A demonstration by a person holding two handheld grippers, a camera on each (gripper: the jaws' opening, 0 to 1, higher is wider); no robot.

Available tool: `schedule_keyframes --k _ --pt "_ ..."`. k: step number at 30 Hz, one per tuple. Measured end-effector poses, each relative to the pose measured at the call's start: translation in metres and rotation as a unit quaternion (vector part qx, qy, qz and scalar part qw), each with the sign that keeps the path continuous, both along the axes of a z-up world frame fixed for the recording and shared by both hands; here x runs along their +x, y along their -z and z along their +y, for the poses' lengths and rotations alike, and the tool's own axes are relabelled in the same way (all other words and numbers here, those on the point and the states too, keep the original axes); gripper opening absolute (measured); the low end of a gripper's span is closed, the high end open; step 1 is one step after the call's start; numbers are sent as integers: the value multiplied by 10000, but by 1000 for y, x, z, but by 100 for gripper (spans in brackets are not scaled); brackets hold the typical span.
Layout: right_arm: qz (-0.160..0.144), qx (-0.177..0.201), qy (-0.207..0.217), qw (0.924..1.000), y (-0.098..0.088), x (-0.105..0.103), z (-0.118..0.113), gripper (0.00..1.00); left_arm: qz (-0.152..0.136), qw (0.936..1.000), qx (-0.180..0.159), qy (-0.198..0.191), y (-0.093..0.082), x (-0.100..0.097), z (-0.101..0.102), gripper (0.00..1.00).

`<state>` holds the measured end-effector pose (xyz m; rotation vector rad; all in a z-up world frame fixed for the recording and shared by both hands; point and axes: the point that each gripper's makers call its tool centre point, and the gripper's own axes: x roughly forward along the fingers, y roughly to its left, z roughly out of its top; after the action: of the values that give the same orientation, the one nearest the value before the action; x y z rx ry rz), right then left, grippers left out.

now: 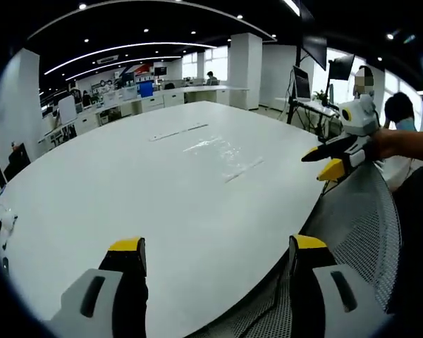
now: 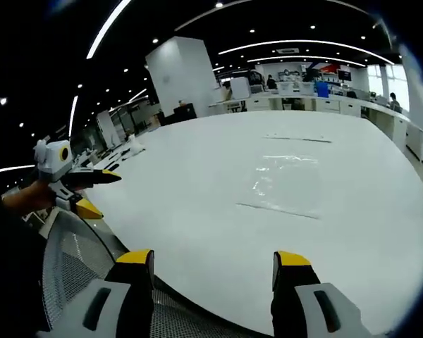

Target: Open the resealable bag by pulling the two sides of the seal apart until the entire bag opening is separated and visibly accessible.

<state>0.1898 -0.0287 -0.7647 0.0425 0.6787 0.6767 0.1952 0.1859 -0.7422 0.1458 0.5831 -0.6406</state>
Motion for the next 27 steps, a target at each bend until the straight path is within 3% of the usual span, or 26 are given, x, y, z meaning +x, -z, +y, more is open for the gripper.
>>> schedule_keyframes --k 27 --pt "64 -8 -70 10000 1 -2 2 67 9 10000 -31 8 0 0 -1 81"
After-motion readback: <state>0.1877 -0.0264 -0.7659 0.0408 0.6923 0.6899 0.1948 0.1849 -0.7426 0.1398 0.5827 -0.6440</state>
